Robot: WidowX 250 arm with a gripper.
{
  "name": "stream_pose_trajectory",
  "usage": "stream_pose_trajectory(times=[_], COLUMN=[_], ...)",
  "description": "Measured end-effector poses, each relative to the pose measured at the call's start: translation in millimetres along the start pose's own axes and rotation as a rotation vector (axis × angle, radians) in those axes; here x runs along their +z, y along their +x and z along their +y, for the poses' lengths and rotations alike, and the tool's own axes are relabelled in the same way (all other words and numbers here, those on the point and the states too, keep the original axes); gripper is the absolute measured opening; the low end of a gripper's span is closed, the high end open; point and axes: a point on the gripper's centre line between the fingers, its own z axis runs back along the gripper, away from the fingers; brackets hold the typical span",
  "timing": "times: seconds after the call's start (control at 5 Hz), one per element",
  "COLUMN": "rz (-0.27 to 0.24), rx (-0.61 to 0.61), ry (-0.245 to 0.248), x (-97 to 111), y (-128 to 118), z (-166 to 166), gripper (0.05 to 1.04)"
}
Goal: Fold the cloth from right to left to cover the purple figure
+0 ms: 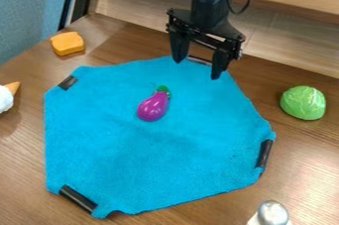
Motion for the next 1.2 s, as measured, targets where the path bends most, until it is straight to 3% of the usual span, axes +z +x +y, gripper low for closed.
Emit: stream_pose_trajectory(times=[0.4, 1.0, 1.2], rz=[0.049, 0.012, 0.010], rx=[-0.046, -0.106, -0.098], ry=[-0.042, -0.099, -0.114], x=[-25.4, -24.4, -32.5], y=[-17.6, -30.6, -32.3], z=[-25.7, -91.0, -107.5], gripper=[1.001, 1.001, 1.001])
